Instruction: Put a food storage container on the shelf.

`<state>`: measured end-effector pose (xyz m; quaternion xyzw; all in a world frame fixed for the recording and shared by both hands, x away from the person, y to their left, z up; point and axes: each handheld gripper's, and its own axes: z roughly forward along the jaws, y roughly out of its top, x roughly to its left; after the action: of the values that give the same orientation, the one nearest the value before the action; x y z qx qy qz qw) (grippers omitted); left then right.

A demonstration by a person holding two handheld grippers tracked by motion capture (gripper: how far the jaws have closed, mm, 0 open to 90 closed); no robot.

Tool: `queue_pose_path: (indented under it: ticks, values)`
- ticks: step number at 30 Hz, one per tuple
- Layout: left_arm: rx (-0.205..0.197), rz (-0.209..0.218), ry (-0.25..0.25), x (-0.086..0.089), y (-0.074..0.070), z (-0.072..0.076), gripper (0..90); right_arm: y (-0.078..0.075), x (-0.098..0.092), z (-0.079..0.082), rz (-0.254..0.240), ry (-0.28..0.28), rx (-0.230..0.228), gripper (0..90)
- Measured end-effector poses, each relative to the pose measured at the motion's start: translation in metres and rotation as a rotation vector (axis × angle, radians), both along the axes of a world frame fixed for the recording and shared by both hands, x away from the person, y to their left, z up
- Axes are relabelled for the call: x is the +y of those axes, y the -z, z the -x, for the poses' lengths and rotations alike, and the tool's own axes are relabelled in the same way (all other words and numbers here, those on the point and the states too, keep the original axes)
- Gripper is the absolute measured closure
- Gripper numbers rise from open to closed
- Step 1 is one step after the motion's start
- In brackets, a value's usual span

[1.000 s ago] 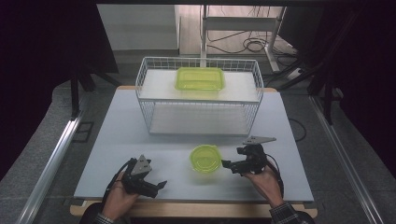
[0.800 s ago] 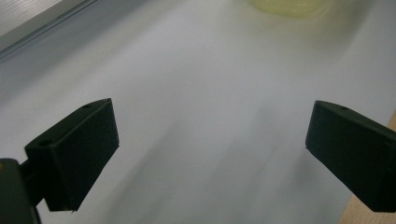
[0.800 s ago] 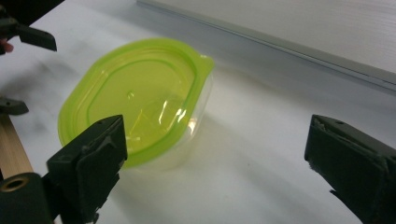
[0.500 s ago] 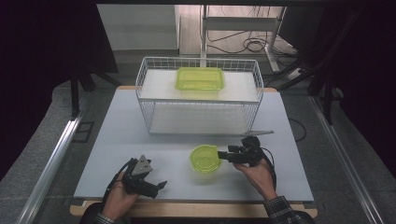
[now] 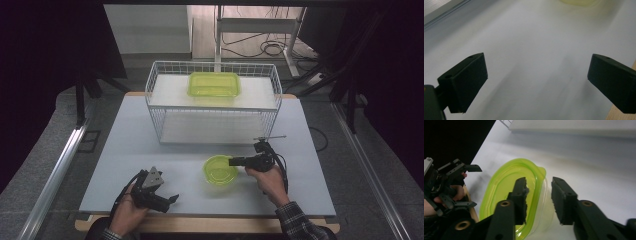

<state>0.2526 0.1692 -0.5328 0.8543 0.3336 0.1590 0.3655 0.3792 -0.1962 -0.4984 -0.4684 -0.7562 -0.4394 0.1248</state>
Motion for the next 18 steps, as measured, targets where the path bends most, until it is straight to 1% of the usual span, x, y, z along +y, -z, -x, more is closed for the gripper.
queue_pose_path:
  ticks: [1,3,4,6,8,11,17,18]
  values:
    - [0.0,-0.001,0.0,0.0,0.0,0.0,2.6,0.001,0.0,-0.001,-0.005,0.0,0.009,68.3]
    - [-0.001,-0.001,0.0,0.0,0.0,0.0,2.6,0.003,-0.002,-0.002,-0.032,0.007,0.046,75.9]
    - [-0.001,-0.002,0.0,0.0,0.0,0.0,2.6,0.003,-0.003,-0.003,-0.045,0.009,0.072,76.7]
    - [-0.001,-0.003,0.0,0.0,0.0,0.0,2.6,0.004,-0.004,-0.003,-0.061,0.011,0.097,79.5]
    - [-0.002,-0.005,-0.001,0.0,0.0,0.0,2.6,0.003,-0.004,-0.003,-0.076,0.009,0.115,80.1]
    - [-0.002,-0.007,-0.001,0.0,0.0,0.0,2.6,0.002,-0.004,-0.002,-0.074,0.009,0.117,80.4]
    - [-0.003,-0.007,-0.004,0.0,0.0,0.0,2.6,-0.003,-0.007,-0.001,-0.103,0.017,0.118,80.7]
    - [-0.004,-0.006,-0.006,0.0,0.0,0.0,2.6,-0.008,-0.008,-0.001,-0.108,0.019,0.102,80.7]
